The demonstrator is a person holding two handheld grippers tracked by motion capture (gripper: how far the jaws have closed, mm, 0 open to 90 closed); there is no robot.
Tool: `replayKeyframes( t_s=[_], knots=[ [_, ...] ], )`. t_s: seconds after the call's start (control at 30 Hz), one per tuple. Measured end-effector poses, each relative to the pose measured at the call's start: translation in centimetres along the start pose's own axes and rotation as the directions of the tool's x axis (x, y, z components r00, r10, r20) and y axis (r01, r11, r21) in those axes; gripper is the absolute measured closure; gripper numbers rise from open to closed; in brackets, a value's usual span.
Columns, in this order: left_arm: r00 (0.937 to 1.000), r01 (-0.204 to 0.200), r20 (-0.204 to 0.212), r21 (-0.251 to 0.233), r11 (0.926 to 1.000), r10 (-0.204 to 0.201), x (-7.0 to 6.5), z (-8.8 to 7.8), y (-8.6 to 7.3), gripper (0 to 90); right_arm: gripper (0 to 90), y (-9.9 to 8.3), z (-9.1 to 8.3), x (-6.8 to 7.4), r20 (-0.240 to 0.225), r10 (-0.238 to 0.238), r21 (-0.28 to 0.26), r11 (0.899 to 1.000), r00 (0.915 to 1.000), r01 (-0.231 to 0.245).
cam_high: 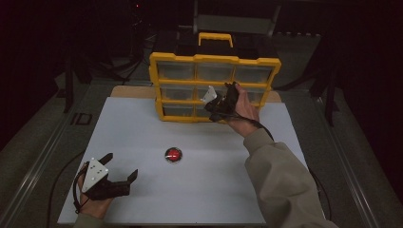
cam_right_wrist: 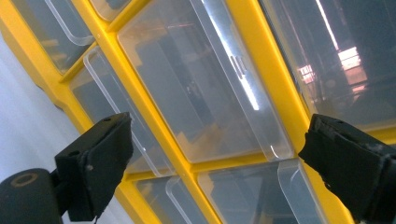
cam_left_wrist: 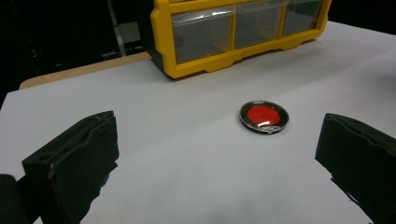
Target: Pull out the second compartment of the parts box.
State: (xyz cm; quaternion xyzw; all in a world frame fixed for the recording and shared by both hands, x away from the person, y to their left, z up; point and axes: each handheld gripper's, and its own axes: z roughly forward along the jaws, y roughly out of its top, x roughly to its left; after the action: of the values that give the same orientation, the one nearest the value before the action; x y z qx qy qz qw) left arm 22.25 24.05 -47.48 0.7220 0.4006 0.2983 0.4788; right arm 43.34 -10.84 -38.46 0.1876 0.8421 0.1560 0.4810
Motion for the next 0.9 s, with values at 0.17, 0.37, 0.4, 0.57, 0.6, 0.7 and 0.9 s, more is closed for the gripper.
replayKeyframes(
  t_s=[0.17, 0.37, 0.4, 0.57, 0.6, 0.7, 0.9],
  knots=[
    [1.0, 0.0, 0.001, 0.001, 1.0, 0.0, 0.01, 0.0, -0.01, 0.0, 8.1, 0.04, 0.12, 0.29, 0.033, -0.04, 0.011, 0.999, 0.9987, 0.04],
    [1.0, 0.0, 0.002, 0.004, 1.0, 0.0, -0.01, 0.01, -0.01, 0.0, 8.1, -0.06, 0.41, 0.53, 0.066, -0.095, 0.025, 0.995, 0.9933, 0.093],
    [1.0, 0.001, 0.002, 0.003, 1.0, -0.001, 0.01, 0.01, -0.01, 0.0, 8.1, -0.07, 0.44, 0.65, 0.071, -0.091, 0.028, 0.996, 0.9933, 0.089],
    [1.0, 0.0, 0.002, 0.003, 1.0, 0.0, 0.0, 0.02, -0.02, 0.0, 8.1, -0.22, 0.61, 0.84, 0.099, -0.121, 0.038, 0.992, 0.9876, 0.118],
    [1.0, 0.0, 0.002, 0.003, 1.0, 0.0, 0.01, 0.02, -0.02, 0.0, 8.1, -0.25, 0.64, 0.82, 0.102, -0.122, 0.039, 0.992, 0.9873, 0.119],
    [1.0, 0.003, 0.002, 0.003, 1.0, -0.003, 0.01, 0.03, -0.03, 0.0, 8.1, -0.41, 0.8, 0.73, 0.114, -0.134, 0.051, 0.99, 0.9843, 0.129],
    [1.0, 0.001, 0.001, 0.005, 1.0, -0.001, 0.0, 0.03, -0.03, 0.0, 8.1, -0.48, 0.77, 0.63, 0.157, -0.188, 0.068, 0.981, 0.9695, 0.179]
  ],
)
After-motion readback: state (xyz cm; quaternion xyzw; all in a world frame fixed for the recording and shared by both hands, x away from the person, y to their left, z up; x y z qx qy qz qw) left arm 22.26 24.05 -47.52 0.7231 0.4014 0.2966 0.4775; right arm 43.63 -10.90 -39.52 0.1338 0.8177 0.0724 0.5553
